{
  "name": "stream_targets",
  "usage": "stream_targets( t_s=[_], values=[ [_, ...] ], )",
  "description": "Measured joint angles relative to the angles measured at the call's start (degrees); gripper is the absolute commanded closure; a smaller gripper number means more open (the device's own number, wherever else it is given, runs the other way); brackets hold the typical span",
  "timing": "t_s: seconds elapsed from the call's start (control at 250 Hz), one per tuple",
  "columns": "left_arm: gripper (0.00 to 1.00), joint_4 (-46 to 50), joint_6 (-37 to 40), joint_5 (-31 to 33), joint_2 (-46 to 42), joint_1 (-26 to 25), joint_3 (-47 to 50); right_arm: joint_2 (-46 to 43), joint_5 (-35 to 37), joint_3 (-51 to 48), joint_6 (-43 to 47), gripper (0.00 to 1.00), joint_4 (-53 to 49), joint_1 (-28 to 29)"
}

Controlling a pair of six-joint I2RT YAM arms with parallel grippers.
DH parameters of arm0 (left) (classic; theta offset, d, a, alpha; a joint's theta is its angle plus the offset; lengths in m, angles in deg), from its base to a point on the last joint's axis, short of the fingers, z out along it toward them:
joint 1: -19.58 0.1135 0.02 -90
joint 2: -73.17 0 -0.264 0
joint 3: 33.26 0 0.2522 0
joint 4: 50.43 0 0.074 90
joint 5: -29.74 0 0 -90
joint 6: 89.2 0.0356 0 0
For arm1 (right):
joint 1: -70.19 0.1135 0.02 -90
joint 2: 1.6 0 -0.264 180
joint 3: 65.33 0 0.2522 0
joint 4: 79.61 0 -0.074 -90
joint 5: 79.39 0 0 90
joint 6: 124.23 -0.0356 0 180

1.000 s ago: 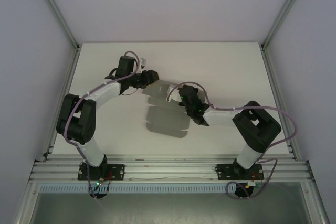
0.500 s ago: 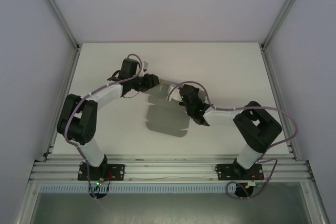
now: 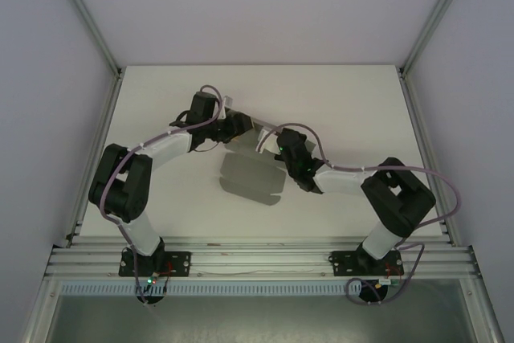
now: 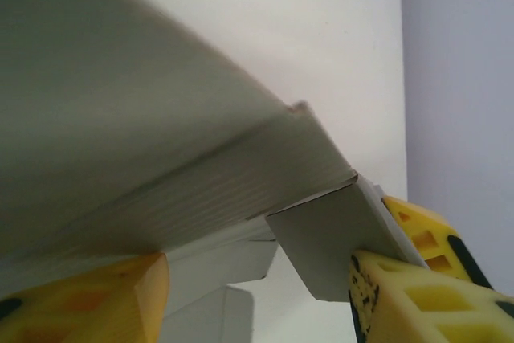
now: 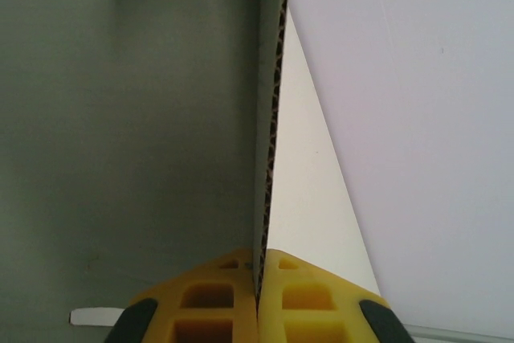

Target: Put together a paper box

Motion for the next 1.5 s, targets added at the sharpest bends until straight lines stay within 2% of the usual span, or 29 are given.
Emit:
stream_targets(
  t_s=[0.088, 0.496, 0.596, 0.648, 0.807, 0.939, 1.099, 1.311, 1.503],
  values=[
    [0.27, -2.4, -1.3, -0.4, 0.3, -0.2, 0.1, -0.5, 0.1, -0.1, -0.7, 1.00, 0.0, -0.2],
    [0.18, -7.5, -4.0, -2.0, 0.2, -0.2, 2.4, -1.7, 0.0, -0.9, -4.2, 1.00, 0.0, -0.4],
    [0.10, -5.0, -1.1, -1.4, -2.7, -0.3, 4.0, -2.7, -1.0, -1.1, -4.9, 1.00, -0.5, -0.7],
    [0.00, -2.4, 0.9, -0.2, -5.6, -0.5, 4.9, -3.5, -1.7, -1.2, -5.1, 1.00, -1.0, -0.8],
    [0.00, 3.6, 7.0, 5.5, -16.9, 0.9, 7.9, -6.3, -3.4, -2.1, -5.7, 1.00, -3.1, -1.2],
    [0.00, 6.3, 10.0, 9.2, -21.1, 7.1, 10.9, -7.3, -4.5, -2.7, -6.1, 1.00, -4.4, -1.3],
    [0.00, 10.6, 12.9, 14.1, -20.5, 12.2, 15.4, -7.3, -4.8, -2.7, -6.5, 1.00, -5.8, -1.3],
    [0.00, 11.1, 15.4, 15.5, -18.7, 12.3, 18.0, -7.3, -5.1, -2.7, -7.4, 1.00, -7.3, -1.3],
    [0.04, 10.0, 16.9, 16.9, -12.8, 12.3, 18.0, -7.3, -6.0, -2.4, -9.0, 1.00, -9.0, -1.4]
  ],
)
